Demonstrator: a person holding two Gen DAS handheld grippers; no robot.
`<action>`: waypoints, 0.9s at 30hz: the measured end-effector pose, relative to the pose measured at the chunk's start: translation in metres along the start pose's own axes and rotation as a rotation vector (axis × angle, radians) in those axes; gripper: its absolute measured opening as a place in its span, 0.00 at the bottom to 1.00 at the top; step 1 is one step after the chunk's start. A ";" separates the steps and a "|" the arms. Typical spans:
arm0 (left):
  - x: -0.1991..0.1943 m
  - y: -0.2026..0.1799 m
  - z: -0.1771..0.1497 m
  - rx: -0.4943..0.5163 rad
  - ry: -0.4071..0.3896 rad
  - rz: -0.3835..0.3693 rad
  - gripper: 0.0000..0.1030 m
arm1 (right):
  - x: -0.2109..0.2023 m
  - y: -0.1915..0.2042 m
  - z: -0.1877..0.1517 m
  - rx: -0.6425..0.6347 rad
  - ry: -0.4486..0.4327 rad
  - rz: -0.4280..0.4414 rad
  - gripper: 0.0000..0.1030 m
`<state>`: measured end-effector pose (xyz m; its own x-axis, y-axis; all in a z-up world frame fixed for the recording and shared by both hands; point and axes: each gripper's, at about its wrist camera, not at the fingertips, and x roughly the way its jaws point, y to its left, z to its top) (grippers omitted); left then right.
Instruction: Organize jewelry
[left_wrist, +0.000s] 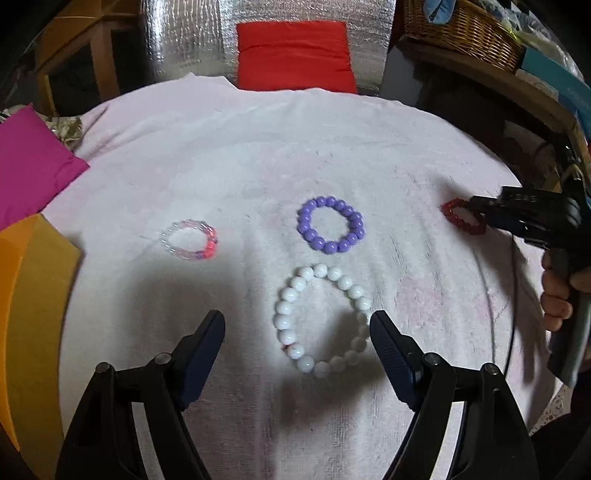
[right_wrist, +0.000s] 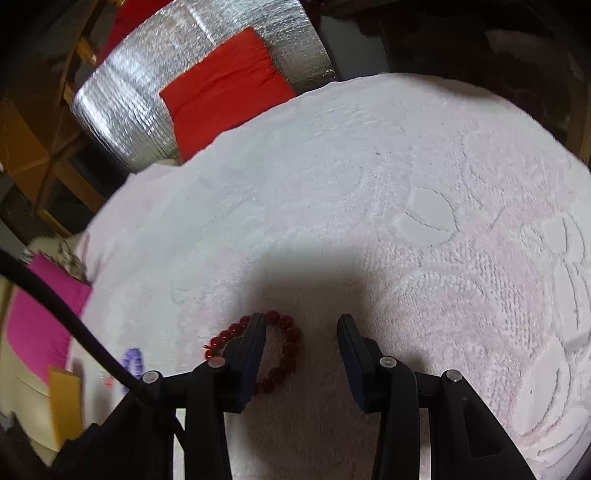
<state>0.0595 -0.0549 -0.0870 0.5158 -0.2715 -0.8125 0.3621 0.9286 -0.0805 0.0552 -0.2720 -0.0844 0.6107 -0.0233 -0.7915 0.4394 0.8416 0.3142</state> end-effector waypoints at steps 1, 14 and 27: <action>0.002 0.000 0.000 0.003 0.009 -0.009 0.67 | 0.002 0.006 -0.001 -0.031 -0.005 -0.032 0.39; -0.001 0.009 -0.001 -0.015 -0.010 -0.022 0.10 | -0.019 0.021 -0.010 -0.183 -0.040 -0.131 0.10; -0.023 -0.006 0.000 0.039 -0.063 -0.118 0.10 | -0.069 0.008 -0.023 -0.056 0.054 0.262 0.10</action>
<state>0.0455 -0.0539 -0.0677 0.5152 -0.3951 -0.7605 0.4529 0.8789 -0.1498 0.0013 -0.2516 -0.0396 0.6617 0.2267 -0.7146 0.2330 0.8438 0.4834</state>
